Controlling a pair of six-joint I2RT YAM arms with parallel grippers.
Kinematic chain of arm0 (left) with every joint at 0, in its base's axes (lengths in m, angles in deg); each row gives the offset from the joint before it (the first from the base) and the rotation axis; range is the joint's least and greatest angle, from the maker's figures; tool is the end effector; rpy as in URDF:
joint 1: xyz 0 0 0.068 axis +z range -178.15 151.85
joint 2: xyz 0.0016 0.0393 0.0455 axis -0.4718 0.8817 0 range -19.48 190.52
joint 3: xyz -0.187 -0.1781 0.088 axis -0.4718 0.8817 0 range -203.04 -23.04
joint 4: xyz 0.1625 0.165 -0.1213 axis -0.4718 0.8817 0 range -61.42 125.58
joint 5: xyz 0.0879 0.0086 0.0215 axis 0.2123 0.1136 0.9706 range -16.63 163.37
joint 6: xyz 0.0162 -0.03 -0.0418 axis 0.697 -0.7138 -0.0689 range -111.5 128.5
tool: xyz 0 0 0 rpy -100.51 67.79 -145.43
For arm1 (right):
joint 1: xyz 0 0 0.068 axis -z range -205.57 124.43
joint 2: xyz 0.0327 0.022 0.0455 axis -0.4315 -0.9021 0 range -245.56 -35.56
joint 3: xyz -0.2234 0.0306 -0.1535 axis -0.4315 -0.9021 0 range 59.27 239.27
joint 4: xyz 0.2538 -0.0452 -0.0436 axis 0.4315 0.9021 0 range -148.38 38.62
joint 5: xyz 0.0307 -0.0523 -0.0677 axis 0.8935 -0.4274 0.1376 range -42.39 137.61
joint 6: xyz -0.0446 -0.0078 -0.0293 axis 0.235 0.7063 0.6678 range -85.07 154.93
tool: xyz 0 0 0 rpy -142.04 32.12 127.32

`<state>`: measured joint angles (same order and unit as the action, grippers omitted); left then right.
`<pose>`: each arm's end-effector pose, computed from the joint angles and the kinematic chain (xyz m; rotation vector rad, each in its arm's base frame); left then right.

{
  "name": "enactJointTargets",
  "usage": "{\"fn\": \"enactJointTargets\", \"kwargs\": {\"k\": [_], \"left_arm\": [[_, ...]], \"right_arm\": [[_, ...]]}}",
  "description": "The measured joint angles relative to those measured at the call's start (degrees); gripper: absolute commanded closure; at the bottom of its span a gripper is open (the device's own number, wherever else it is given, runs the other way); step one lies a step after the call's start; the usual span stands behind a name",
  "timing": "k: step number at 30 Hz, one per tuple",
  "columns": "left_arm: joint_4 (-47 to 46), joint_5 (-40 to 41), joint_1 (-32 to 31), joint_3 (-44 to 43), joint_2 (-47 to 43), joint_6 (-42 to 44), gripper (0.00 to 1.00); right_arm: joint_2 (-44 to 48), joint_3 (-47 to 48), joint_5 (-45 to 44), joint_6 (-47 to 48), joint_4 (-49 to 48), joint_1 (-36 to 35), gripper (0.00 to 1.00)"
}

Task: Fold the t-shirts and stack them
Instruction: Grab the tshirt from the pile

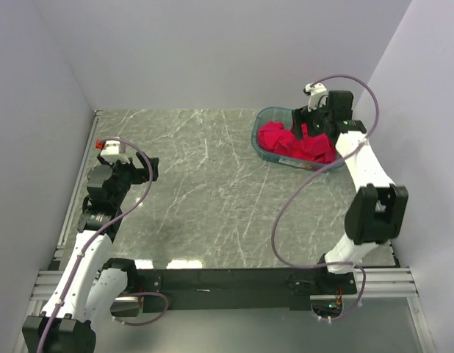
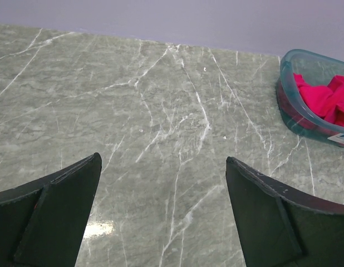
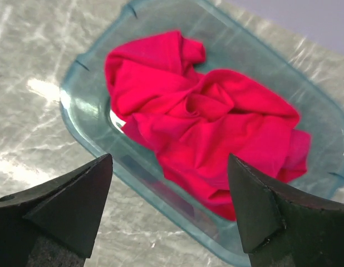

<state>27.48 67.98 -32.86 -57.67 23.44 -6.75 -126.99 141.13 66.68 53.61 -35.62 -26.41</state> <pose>0.1853 -0.0186 0.3036 -0.0862 1.7050 -0.3398 0.3688 0.0170 0.3382 -0.5465 2.0330 0.1690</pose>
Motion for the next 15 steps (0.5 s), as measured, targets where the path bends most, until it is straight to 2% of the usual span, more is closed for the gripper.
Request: {"fn": "enactJointTargets", "kwargs": {"k": [5,11,13,15], "left_arm": [[0.0,-0.5,0.0,0.0,0.0,0.2,0.01],[0.0,-1.4,0.0,0.0,0.0,0.2,0.00],[0.0,-1.5,0.0,0.0,0.1,0.2,0.01],[0.0,-1.5,0.0,0.0,0.1,0.2,0.01]], "right_arm": [[-11.5,8.2,0.9,1.3,6.1,0.3,0.14],[-22.6,14.4,-2.1,4.6,12.0,-3.8,0.14],[-25.9,17.3,-4.7,5.2,12.9,-5.6,0.17],[-28.2,19.1,-8.5,5.2,13.0,-7.2,0.27]]}}
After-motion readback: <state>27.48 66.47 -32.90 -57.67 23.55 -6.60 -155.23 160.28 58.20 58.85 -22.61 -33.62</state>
